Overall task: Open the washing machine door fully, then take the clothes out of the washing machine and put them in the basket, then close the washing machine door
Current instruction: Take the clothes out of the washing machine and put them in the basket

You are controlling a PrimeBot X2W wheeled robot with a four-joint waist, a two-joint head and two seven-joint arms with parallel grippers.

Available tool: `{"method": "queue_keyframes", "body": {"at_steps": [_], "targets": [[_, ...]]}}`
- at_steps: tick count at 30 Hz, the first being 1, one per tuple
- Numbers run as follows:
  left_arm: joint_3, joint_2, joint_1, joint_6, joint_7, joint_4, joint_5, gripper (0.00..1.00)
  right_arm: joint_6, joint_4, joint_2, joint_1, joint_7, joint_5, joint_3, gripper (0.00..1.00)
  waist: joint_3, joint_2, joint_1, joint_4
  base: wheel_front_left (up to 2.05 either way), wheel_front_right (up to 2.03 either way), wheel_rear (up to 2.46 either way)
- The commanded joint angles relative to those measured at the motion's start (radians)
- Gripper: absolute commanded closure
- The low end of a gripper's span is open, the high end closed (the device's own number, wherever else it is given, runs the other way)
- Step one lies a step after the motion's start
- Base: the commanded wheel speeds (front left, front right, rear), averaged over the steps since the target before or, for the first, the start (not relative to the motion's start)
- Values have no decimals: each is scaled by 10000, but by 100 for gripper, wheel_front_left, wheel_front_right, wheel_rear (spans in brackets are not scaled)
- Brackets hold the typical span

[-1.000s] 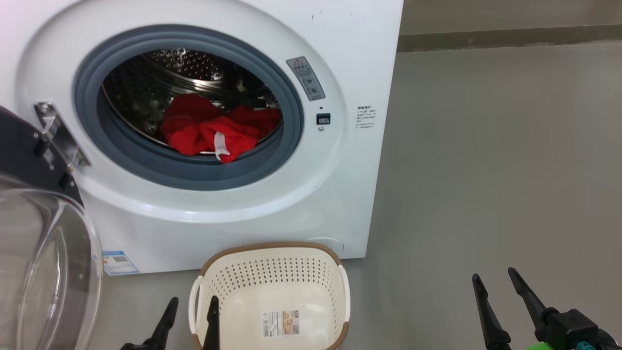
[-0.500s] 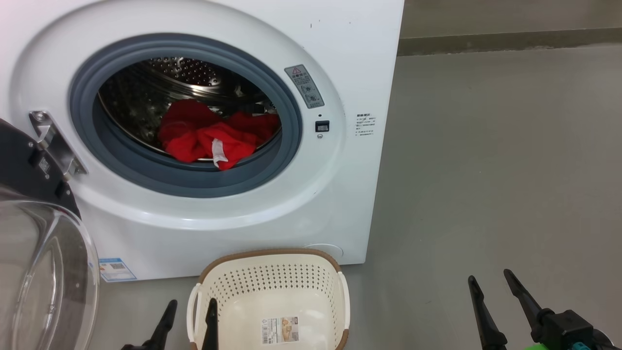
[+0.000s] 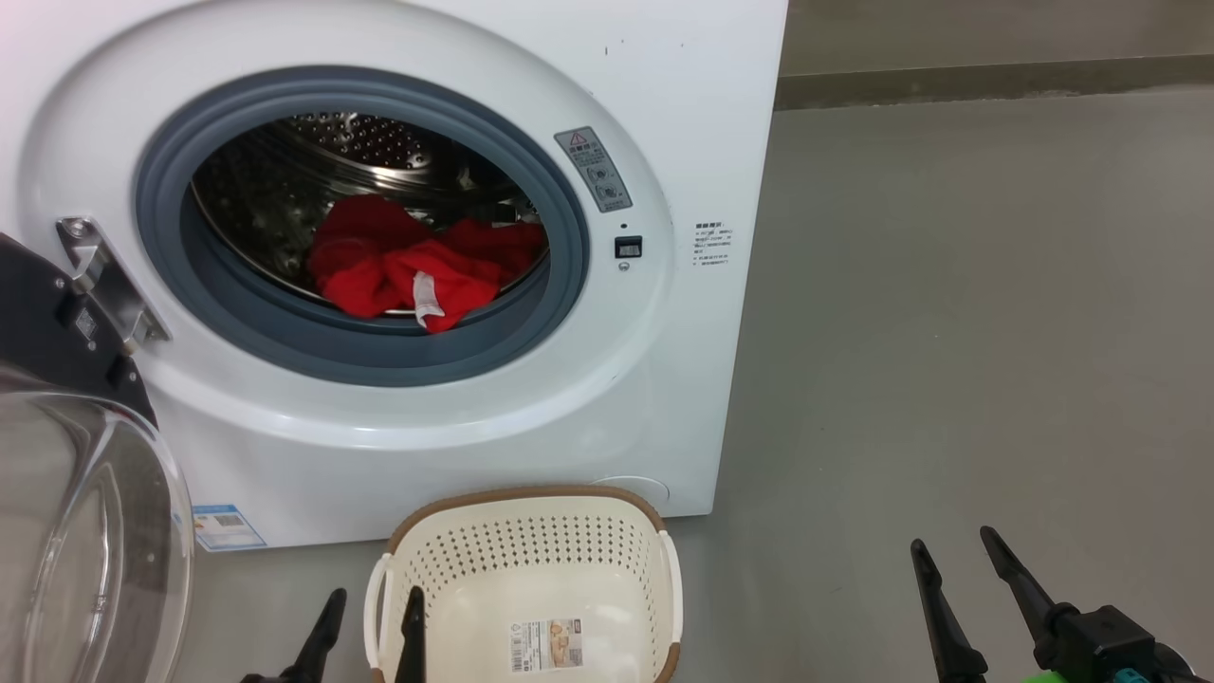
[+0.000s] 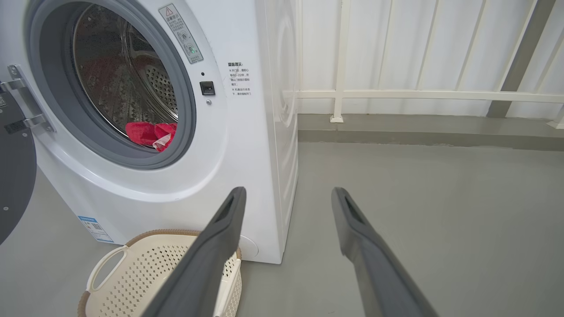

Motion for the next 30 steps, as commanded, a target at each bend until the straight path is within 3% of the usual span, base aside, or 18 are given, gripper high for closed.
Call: {"method": "queue_keyframes", "body": {"at_steps": [1, 17, 30], "targets": [[275, 93, -496, 75, -95, -196, -97, 0, 4, -199, -133, -248, -65, 154, 234, 0, 14, 0, -1, -10, 0, 0, 0], [-44, -274, -1488, 6, -412, 419, -327, 0, 4, -506, -133, -555, -65, 20, 203, 0, 1020, 0, -1, -81, 0, 0, 0], [-272, -625, -5342, -557, -678, 3923, -887, 0, 4, -1014, -449, -1688, -65, 159, 314, 0, 3268, 0, -1, -572, 0, 0, 0]]}}
